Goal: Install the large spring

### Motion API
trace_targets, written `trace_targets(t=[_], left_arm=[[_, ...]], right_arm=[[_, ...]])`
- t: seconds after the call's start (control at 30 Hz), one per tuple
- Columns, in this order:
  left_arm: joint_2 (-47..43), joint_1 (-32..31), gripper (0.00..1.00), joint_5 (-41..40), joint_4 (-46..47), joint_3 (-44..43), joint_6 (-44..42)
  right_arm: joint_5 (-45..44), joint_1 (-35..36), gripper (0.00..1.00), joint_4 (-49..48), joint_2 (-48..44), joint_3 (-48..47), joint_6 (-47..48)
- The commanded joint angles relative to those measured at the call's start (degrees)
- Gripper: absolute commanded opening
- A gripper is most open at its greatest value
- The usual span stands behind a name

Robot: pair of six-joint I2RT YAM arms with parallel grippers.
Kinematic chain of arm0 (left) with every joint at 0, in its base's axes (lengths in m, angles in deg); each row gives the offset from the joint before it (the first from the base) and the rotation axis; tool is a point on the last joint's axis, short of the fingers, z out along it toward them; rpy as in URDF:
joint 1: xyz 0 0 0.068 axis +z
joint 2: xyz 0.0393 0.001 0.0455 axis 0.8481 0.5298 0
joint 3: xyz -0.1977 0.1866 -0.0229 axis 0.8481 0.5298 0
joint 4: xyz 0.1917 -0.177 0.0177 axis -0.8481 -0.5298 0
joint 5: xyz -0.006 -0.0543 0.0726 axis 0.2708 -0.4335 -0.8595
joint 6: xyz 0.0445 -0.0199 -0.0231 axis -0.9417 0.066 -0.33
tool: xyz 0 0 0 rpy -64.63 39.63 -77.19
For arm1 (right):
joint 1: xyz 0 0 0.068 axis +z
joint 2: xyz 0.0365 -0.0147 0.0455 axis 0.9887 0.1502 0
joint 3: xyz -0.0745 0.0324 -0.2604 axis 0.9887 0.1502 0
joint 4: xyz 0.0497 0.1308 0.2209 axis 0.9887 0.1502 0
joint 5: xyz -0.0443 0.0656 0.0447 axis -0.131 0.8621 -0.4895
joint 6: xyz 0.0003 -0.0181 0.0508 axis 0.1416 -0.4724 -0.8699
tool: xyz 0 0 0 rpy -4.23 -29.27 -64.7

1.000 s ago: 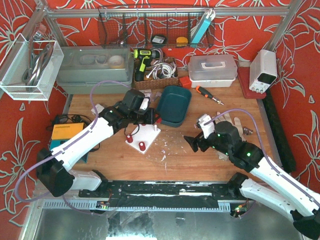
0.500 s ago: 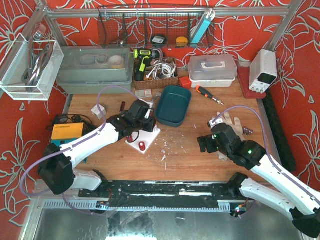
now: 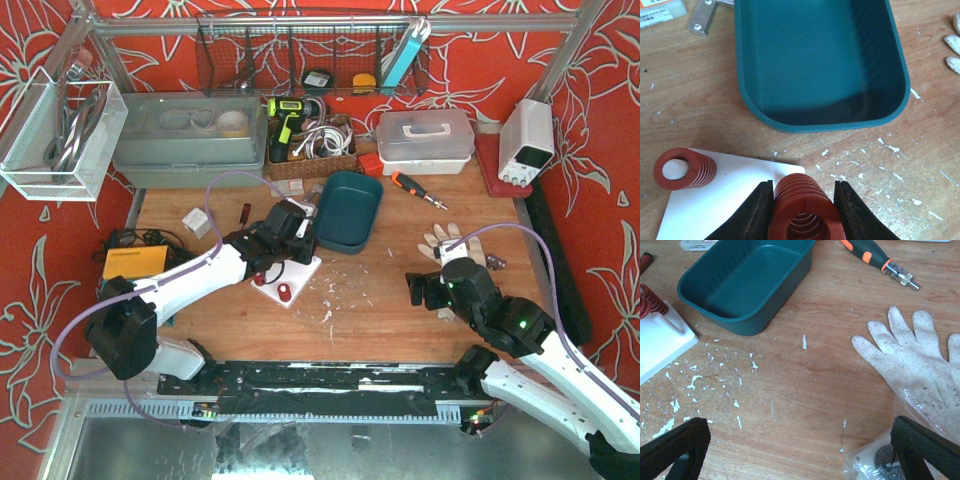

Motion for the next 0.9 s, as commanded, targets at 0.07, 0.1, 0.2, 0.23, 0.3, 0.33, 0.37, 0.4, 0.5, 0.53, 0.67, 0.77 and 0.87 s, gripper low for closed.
trace_targets(t=[0.07,0.1,0.2,0.23,0.3,0.33,0.37,0.4,0.5,0.53,0.67,0.77,0.87], left_arm=[[2.57,-0.41,0.06,-0.87,3.25,0.04,-1.65],[2.98,-0.37,0.06,-1.02,3.32,0.1,-1.86],[4.13,-0.36,0.07,-1.24,3.63,0.36,-2.86],[4.59,-0.36,0.08,-1.36,3.75,0.5,-3.13],[5.59,-0.36,0.09,-2.11,3.67,0.44,-3.68],[6.04,-0.36,0.09,-2.66,3.46,0.39,-3.89],[6.28,-0.36,0.09,-3.05,3.49,0.38,-4.17],[6.5,-0.36,0.1,-3.28,3.7,0.5,-4.45],[6.86,-0.36,0.13,-3.43,4.8,1.1,-5.13],[7.01,-0.36,0.15,-3.31,5.28,1.29,-5.23],[8.28,-0.36,0.21,-2.2,5.99,1.49,-5.27],[8.94,-0.41,0.31,-2.39,5.89,1.59,-4.92],[9.09,-0.36,0.36,-2.36,5.58,1.54,-5.03]], right_arm=[[-1.82,0.19,0.99,0.95,0.34,-0.48,0.07],[-1.8,0.16,0.99,0.96,0.52,-0.8,0.46],[-1.93,0.18,0.99,1.37,1.17,-1.7,1.8],[-1.62,0.19,0.99,1.37,1.36,-1.97,2.5],[-1.05,0.1,0.99,1.36,1.44,-2.43,3.51],[-1.03,0.14,0.99,1.47,1.37,-2.69,3.67],[-1.09,0.17,0.99,1.55,1.29,-2.87,3.82],[-1.17,0.19,0.99,1.63,1.15,-2.86,4.06],[-1.26,0.19,0.99,1.62,1.08,-3.08,4.53],[-1.28,0.19,0.99,1.59,1.11,-3.11,4.65],[-1.3,0.19,0.99,1.42,1.94,-3.48,4.59],[-1.11,0.19,0.99,0.96,2.99,-3.83,4.58],[-1.22,0.19,0.99,0.35,3.91,-4.21,4.79]])
